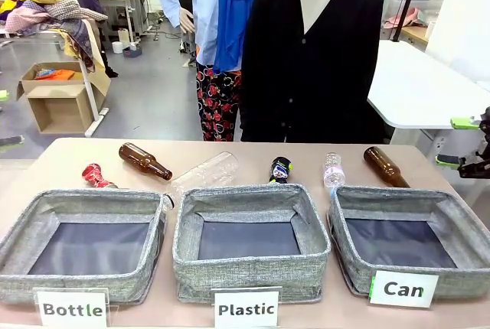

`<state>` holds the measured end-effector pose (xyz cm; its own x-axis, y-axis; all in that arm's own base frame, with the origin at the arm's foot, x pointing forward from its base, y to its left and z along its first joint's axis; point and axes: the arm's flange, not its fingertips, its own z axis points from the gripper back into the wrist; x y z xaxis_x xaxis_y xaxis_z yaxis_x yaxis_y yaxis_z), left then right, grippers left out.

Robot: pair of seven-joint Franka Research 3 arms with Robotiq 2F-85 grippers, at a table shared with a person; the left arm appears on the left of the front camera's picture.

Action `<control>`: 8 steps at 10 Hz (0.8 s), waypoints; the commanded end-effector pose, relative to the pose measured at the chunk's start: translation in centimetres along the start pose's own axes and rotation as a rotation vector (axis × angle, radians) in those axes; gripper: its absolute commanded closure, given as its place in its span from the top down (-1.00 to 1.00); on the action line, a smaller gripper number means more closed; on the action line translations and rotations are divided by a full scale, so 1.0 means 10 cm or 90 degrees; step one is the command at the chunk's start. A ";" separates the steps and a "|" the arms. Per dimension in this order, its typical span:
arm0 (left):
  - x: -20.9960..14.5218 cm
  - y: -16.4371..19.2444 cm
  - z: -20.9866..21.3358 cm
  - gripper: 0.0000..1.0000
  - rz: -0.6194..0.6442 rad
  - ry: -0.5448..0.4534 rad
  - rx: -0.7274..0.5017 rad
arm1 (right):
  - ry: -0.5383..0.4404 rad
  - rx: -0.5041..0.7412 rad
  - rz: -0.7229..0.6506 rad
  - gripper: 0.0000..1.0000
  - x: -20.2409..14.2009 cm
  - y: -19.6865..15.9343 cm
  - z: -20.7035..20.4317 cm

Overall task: Sort the can waste into the basket.
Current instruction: Pick up the can waste from the table and place it in the right Fabric basket.

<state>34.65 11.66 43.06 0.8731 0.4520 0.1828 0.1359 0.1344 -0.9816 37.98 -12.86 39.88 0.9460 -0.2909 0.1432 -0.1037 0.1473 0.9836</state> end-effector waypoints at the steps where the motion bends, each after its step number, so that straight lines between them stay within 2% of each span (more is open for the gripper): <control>1: -0.02 0.02 0.04 1.00 -0.010 0.009 -0.007 | 0.009 0.001 0.008 1.00 0.01 0.03 0.04; 5: -0.02 0.02 0.04 1.00 -0.010 0.009 -0.007 | 0.000 0.001 0.000 1.00 0.00 0.00 0.00; 8: -0.02 0.02 0.04 1.00 -0.010 0.009 -0.007 | 0.064 -0.179 0.002 1.00 0.15 0.50 -0.72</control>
<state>34.46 11.85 42.90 0.8770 0.4463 0.1778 0.1343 0.1276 -0.9827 40.13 -8.71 41.88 0.9555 -0.2529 0.1521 -0.0732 0.2963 0.9523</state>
